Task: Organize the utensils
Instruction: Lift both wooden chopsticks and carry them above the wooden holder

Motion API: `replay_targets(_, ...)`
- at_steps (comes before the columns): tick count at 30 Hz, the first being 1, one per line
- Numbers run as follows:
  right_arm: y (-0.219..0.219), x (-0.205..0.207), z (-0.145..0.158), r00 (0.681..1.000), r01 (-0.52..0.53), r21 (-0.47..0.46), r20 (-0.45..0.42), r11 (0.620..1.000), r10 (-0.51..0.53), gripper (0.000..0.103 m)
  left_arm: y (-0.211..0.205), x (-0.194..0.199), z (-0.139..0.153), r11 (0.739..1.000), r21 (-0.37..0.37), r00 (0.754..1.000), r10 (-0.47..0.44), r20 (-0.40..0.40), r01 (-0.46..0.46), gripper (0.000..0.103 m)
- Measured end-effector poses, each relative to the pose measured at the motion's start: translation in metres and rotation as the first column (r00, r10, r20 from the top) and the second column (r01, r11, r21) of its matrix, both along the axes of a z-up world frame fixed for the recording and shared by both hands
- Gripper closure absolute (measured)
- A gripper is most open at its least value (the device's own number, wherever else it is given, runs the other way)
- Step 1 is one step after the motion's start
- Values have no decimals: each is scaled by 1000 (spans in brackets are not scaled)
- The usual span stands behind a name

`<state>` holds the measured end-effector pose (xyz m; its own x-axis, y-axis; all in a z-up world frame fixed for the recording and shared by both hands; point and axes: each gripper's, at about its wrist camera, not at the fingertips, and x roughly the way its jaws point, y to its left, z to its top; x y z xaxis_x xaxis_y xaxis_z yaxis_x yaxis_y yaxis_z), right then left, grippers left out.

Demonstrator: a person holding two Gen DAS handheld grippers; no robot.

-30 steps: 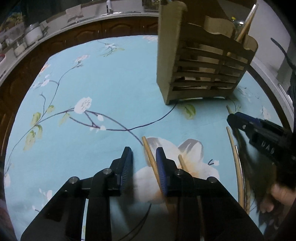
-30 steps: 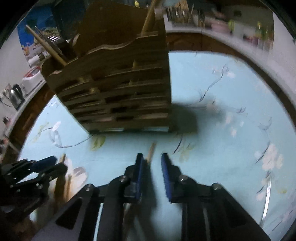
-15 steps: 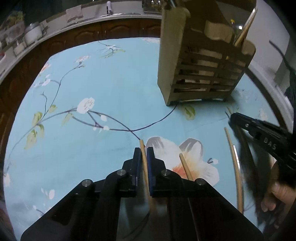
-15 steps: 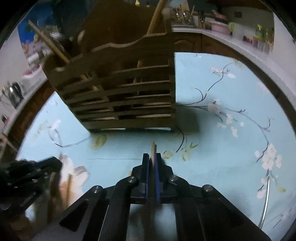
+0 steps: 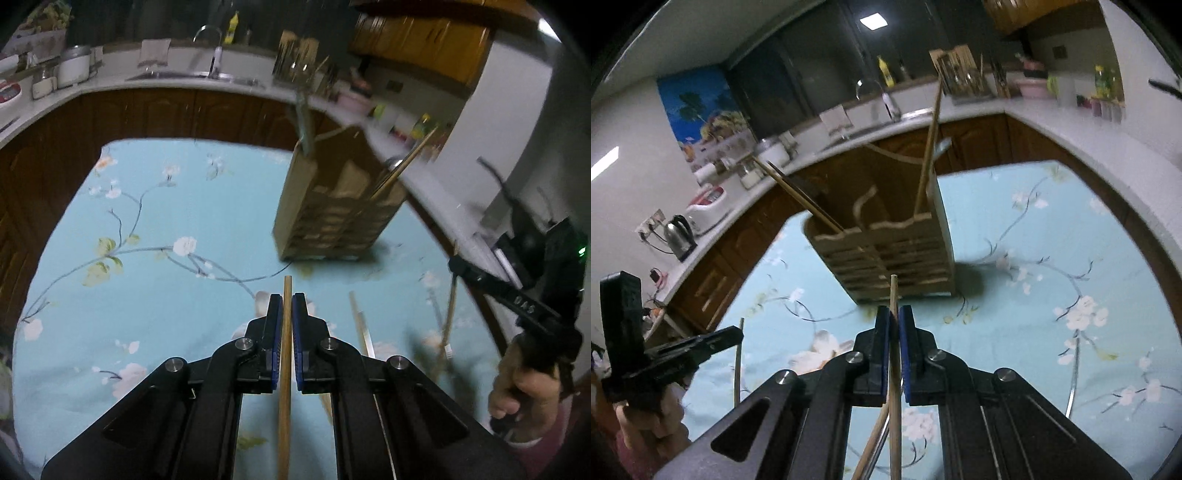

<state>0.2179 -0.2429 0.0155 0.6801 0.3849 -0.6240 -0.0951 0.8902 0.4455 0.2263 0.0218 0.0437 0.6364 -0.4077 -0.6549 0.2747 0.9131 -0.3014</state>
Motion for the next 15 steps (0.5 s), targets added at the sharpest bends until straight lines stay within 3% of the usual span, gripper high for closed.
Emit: replay_targets(15, -23, -34, 65, 987, 39, 3, 157, 999, -39, 98, 6, -47, 71, 998, -38, 987, -33, 160, 40, 99)
